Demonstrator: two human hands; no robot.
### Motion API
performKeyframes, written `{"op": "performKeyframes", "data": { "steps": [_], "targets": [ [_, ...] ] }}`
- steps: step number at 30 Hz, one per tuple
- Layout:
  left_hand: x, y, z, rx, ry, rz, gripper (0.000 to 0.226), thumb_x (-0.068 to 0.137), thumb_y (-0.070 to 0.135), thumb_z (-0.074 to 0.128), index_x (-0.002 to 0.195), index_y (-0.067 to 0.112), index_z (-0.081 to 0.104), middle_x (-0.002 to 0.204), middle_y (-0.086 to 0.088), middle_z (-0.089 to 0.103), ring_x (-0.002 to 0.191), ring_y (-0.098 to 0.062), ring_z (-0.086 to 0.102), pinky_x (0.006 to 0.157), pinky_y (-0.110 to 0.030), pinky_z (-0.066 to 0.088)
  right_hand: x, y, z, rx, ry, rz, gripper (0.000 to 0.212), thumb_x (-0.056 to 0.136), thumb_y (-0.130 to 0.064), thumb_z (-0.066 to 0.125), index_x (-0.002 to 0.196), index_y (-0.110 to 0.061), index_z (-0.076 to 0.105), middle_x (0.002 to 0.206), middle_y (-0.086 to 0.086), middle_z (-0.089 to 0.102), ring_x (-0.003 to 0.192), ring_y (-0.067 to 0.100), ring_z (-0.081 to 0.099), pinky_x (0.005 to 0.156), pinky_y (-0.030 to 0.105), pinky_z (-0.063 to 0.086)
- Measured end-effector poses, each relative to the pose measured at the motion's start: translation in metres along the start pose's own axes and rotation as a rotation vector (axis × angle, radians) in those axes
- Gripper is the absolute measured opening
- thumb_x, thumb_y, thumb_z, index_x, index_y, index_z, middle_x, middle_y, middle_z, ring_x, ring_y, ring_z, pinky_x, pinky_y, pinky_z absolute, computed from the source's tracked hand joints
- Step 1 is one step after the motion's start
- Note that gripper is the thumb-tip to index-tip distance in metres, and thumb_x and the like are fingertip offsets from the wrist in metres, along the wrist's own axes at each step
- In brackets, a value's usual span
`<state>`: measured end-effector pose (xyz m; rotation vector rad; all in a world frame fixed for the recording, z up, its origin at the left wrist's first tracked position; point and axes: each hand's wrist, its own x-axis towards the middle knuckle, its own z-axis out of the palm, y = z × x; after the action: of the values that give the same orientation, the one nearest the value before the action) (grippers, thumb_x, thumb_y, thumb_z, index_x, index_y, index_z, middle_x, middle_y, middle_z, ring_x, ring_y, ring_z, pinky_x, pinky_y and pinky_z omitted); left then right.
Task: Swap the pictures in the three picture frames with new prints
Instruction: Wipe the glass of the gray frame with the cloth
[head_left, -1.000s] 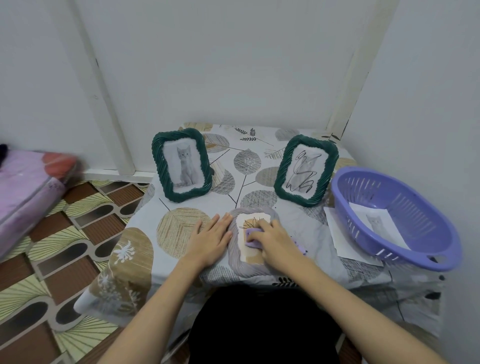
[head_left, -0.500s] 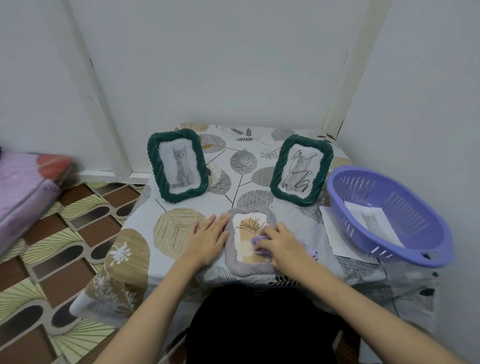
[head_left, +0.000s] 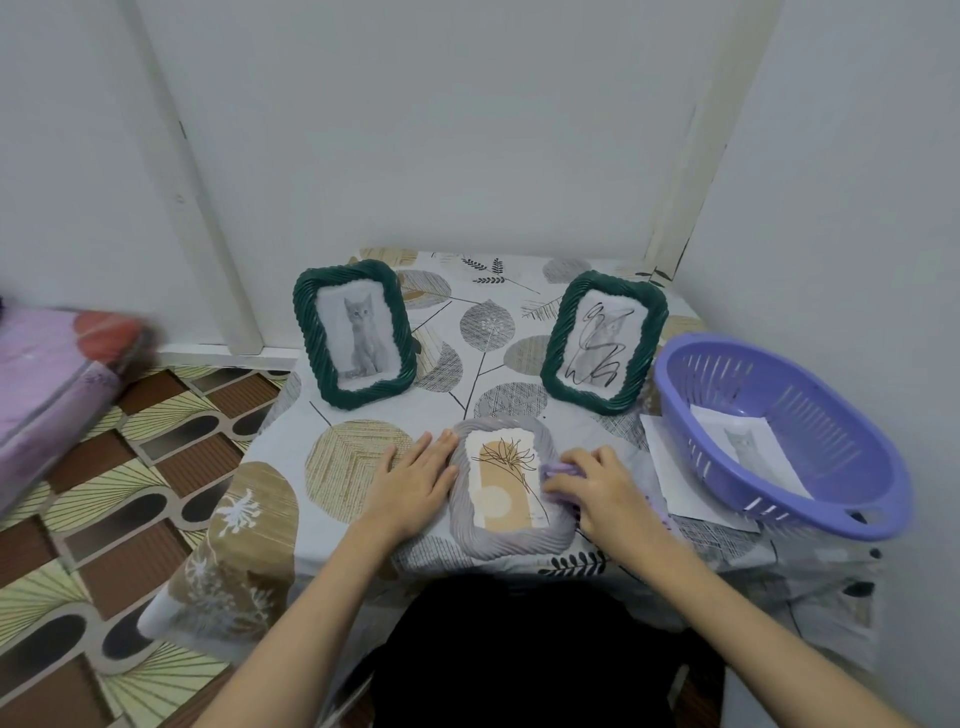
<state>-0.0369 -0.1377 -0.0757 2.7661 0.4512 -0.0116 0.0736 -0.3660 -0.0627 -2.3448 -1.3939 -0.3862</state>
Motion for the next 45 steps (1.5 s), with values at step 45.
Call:
{"op": "performKeyframes", "data": {
  "steps": [45],
  "targets": [
    [-0.009, 0.058, -0.041, -0.957, 0.072, -0.018, 0.034, 0.098, 0.038, 0.033, 0.132, 0.041, 0.033, 0.14, -0.003, 0.045, 0.13, -0.026, 0.043, 0.108, -0.042, 0.035, 0.031, -0.03, -0.046, 0.967, -0.126, 0.484, 0.069, 0.078, -0.009, 0.071, 0.135, -0.033, 0.041, 0.143, -0.006, 0.04, 0.114, 0.012, 0.052, 0.092, 0.034, 0.051]
  ]
}}
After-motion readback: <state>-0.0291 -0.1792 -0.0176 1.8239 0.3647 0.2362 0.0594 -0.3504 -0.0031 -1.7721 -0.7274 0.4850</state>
